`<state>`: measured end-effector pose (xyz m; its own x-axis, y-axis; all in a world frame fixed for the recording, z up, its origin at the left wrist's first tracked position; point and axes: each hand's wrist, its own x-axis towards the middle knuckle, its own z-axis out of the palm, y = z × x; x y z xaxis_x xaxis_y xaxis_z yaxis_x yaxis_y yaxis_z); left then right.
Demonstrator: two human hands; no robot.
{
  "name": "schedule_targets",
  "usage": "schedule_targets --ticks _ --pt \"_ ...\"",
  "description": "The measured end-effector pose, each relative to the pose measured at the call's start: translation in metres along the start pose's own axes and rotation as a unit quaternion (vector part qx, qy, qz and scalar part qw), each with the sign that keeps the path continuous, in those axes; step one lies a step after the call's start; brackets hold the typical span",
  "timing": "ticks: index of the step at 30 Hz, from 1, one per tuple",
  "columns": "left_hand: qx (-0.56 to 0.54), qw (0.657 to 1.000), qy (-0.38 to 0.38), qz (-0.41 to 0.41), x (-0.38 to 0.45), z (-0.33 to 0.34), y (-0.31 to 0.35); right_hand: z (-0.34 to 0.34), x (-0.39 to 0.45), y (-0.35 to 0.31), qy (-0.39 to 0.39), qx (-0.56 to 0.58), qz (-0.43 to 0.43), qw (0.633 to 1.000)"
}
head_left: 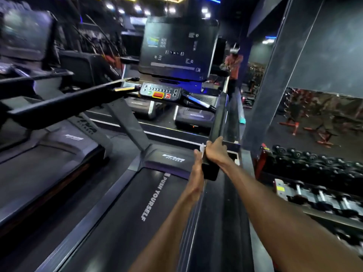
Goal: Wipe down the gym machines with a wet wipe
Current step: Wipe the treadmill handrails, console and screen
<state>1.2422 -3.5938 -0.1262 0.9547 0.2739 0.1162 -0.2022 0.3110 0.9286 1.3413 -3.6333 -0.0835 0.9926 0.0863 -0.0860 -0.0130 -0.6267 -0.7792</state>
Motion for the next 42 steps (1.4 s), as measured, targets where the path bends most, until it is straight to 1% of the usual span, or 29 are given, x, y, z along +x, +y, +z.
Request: schedule_targets --ticks 1,3,5,7,9,10,11,12,13,14,15,16,17,19,21,23,24,25,27,28,30,32,35,37,38,40,42 --pt "0.039 0.999 0.008 0.016 -0.009 0.001 -0.001 -0.003 -0.006 0.001 -0.001 0.011 -0.002 1.000" --pt "0.131 0.989 0.047 0.045 -0.021 -0.001 -0.006 -0.003 -0.017 0.006 -0.003 0.031 -0.009 0.999" --pt "0.199 0.972 0.097 0.073 -0.026 0.001 -0.004 -0.006 -0.027 0.012 -0.013 0.046 -0.020 0.999" --pt "0.259 0.948 0.161 0.088 -0.038 0.006 0.007 -0.014 -0.040 0.020 -0.018 0.048 -0.034 0.998" --pt "0.330 0.913 0.222 0.091 -0.052 0.010 0.016 -0.022 -0.053 0.031 0.012 0.055 -0.059 0.997" --pt "0.344 0.901 0.245 0.097 -0.058 0.012 0.019 -0.024 -0.058 0.037 0.045 0.069 -0.071 0.994" --pt "0.336 0.900 0.258 0.102 -0.064 0.015 0.021 -0.026 -0.064 0.045 0.087 0.097 -0.079 0.988" --pt "0.317 0.907 0.258 0.105 -0.069 0.017 0.021 -0.026 -0.071 0.051 0.119 0.129 -0.078 0.981" --pt "0.295 0.917 0.247 0.110 -0.072 0.020 0.021 -0.027 -0.079 0.054 0.126 0.171 -0.073 0.974" --pt "0.284 0.921 0.235 0.123 -0.072 0.023 0.019 -0.028 -0.087 0.058 0.096 0.222 -0.065 0.968" --pt "0.284 0.922 0.226 0.132 -0.071 0.024 0.015 -0.028 -0.094 0.060 0.044 0.275 -0.058 0.959" --pt "0.286 0.924 0.213 0.134 -0.070 0.028 0.013 -0.028 -0.100 0.064 -0.005 0.323 -0.053 0.945" --pt "0.280 0.931 0.197 0.123 -0.068 0.031 0.013 -0.029 -0.104 0.066 -0.034 0.369 -0.050 0.928" --pt "0.253 0.948 0.161 0.111 -0.067 0.037 0.013 -0.034 -0.109 0.067 -0.047 0.433 -0.037 0.899" --pt "0.257 0.949 0.142 0.111 -0.067 0.041 0.016 -0.042 -0.108 0.069 -0.042 0.460 -0.016 0.887" --pt "0.292 0.935 0.155 0.126 -0.062 0.041 0.020 -0.049 -0.102 0.071 -0.009 0.460 -0.003 0.888" --pt "0.302 0.928 0.170 0.140 -0.056 0.041 0.022 -0.054 -0.096 0.074 0.023 0.447 -0.002 0.894" --pt "0.305 0.921 0.189 0.149 -0.051 0.038 0.023 -0.056 -0.091 0.076 0.060 0.419 -0.003 0.906" --pt "0.313 0.909 0.229 0.155 -0.036 0.037 0.030 -0.054 -0.076 0.081 0.126 0.306 -0.002 0.944" --pt "0.323 0.901 0.243 0.156 -0.029 0.034 0.032 -0.050 -0.075 0.079 0.137 0.257 -0.001 0.957" --pt "0.375 0.880 0.246 0.155 -0.014 0.030 0.035 -0.033 -0.073 0.072 0.134 0.221 -0.014 0.966" --pt "0.419 0.869 0.226 0.133 0.005 0.023 0.031 -0.012 -0.072 0.065 0.119 0.224 -0.021 0.967" --pt "0.444 0.875 0.178 0.081 0.035 0.019 0.024 0.013 -0.068 0.069 0.127 0.262 0.001 0.957" --pt "0.440 0.882 0.156 0.058 0.049 0.017 0.020 0.021 -0.069 0.067 0.113 0.290 0.017 0.950" --pt "0.437 0.886 0.147 0.053 0.053 0.017 0.020 0.021 -0.070 0.062 0.111 0.294 0.010 0.949" --pt "0.447 0.884 0.126 0.052 0.062 0.014 0.020 0.020 -0.067 0.045 0.131 0.313 -0.035 0.940" --pt "0.446 0.888 0.106 0.045 0.066 0.007 0.017 0.019 -0.062 0.030 0.136 0.351 -0.065 0.924"
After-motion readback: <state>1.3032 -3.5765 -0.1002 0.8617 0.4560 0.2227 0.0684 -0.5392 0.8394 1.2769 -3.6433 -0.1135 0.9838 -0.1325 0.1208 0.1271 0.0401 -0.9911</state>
